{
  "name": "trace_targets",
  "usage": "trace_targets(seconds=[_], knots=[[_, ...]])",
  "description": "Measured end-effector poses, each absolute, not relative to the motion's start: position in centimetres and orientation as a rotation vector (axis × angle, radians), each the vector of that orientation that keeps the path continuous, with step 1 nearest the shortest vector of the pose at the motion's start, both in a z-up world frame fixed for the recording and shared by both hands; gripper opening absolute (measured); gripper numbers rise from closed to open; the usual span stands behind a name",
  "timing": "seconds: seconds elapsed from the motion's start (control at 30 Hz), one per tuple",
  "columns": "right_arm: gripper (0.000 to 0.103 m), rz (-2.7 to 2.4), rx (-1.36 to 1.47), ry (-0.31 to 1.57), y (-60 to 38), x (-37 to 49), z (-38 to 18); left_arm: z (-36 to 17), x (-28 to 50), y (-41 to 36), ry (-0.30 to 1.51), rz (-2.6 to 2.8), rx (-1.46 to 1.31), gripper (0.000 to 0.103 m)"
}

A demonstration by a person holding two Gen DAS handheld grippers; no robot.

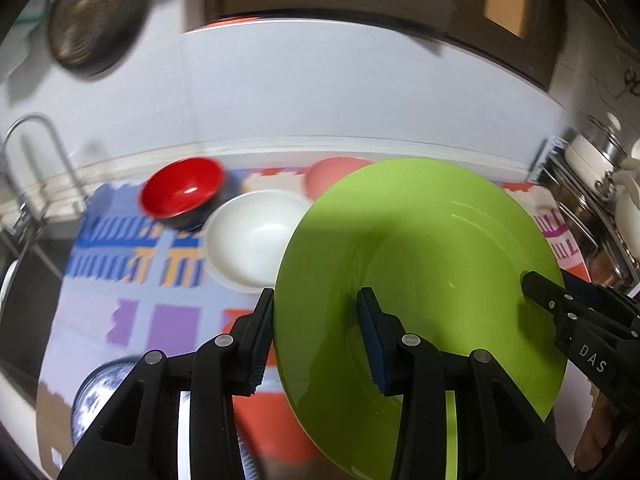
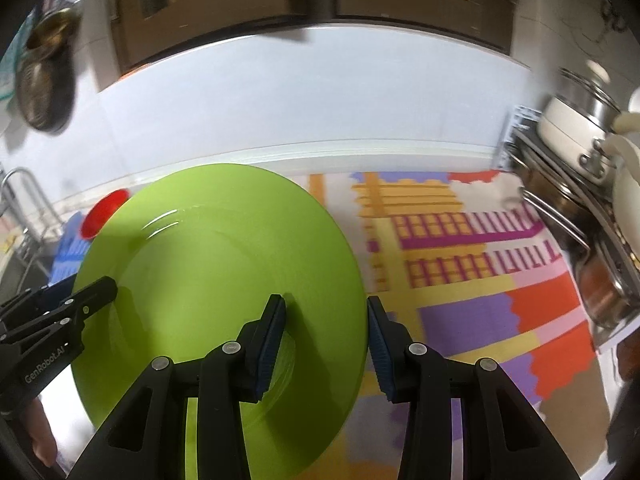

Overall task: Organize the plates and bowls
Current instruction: 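Carry the lime-green plate over the blue-and-white plate stack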

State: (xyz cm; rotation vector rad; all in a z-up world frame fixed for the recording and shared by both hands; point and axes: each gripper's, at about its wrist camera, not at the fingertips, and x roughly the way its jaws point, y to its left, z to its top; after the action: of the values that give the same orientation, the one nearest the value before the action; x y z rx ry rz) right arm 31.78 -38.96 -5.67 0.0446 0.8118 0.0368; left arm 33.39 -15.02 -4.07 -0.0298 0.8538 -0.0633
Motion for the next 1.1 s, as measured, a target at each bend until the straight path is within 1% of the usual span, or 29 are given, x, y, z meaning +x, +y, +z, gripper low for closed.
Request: trace_targets(seconds=[0.6, 1.1], knots=[[0.042, 0.257, -0.055, 0.861, -26.6, 29.7, -7.0, -5.7, 26.2, -3.5, 0.888, 0.157, -0.133, 0.04], [0.042, 0.381, -0.119, 0.936, -18.8, 28.3, -8.6, -7.7, 21.9, 2.7, 0.948, 0.28, -0.176, 0.04]])
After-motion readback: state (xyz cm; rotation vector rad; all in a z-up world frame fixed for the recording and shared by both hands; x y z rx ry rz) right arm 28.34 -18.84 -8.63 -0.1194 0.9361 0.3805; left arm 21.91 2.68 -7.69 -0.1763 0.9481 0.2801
